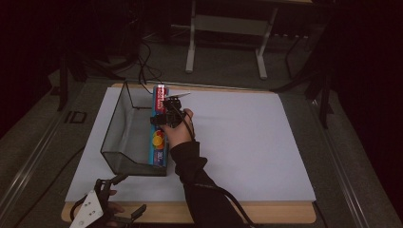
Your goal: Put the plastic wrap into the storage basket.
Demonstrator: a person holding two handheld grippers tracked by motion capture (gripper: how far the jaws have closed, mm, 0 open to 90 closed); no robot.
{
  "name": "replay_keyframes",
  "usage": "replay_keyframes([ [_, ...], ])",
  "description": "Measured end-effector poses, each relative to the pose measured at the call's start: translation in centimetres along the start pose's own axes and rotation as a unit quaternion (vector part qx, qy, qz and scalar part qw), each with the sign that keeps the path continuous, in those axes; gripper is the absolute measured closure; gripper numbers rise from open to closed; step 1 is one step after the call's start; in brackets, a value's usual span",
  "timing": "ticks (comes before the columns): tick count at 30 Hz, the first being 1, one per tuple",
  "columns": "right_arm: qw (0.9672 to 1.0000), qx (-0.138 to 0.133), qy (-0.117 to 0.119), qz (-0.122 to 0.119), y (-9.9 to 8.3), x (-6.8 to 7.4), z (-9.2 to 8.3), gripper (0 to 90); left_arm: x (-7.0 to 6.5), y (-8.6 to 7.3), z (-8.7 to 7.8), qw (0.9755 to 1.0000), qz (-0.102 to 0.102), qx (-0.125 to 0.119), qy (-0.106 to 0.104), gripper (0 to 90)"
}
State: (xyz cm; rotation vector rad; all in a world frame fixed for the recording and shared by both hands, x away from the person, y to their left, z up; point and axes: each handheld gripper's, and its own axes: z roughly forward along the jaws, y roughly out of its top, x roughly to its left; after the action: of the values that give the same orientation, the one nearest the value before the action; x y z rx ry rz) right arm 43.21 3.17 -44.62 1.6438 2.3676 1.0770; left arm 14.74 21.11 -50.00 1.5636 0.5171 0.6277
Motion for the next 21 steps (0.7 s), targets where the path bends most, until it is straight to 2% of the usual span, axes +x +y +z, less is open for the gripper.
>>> replay_keyframes([
  [1,0.9999,0.003,0.012,-0.012,0.1,-0.2,-0.5,13.6,0.0,0.0,0.0,1.0,-0.001,0.0,-0.001,0.2],
  [3,0.9996,0.003,0.019,-0.022,0.2,-0.5,-1.1,13.8,0.0,0.0,0.1,1.0,-0.001,0.001,-0.001,0.2],
  [4,0.9994,-0.007,0.019,-0.027,0.2,-0.6,-1.5,13.9,0.0,0.0,0.1,1.0,-0.001,0.001,-0.001,0.2],
  [10,0.9969,-0.031,-0.001,-0.072,0.3,-1.3,-3.4,13.8,0.0,-0.1,0.2,1.0,-0.002,0.004,-0.001,0.2],
  [12,0.9958,-0.046,0.002,-0.079,0.3,-1.6,-4.2,13.4,0.0,-0.1,0.2,1.0,-0.003,0.004,-0.002,0.2],
  [16,0.9935,-0.052,-0.002,-0.101,0.2,-2.0,-5.5,13.5,0.0,-0.1,0.2,1.0,-0.003,0.004,-0.001,0.2],
  [21,0.9915,-0.061,-0.008,-0.114,-0.5,-3.1,-7.1,13.7,-0.1,-0.1,0.2,1.0,-0.003,0.005,0.0,0.2],
])
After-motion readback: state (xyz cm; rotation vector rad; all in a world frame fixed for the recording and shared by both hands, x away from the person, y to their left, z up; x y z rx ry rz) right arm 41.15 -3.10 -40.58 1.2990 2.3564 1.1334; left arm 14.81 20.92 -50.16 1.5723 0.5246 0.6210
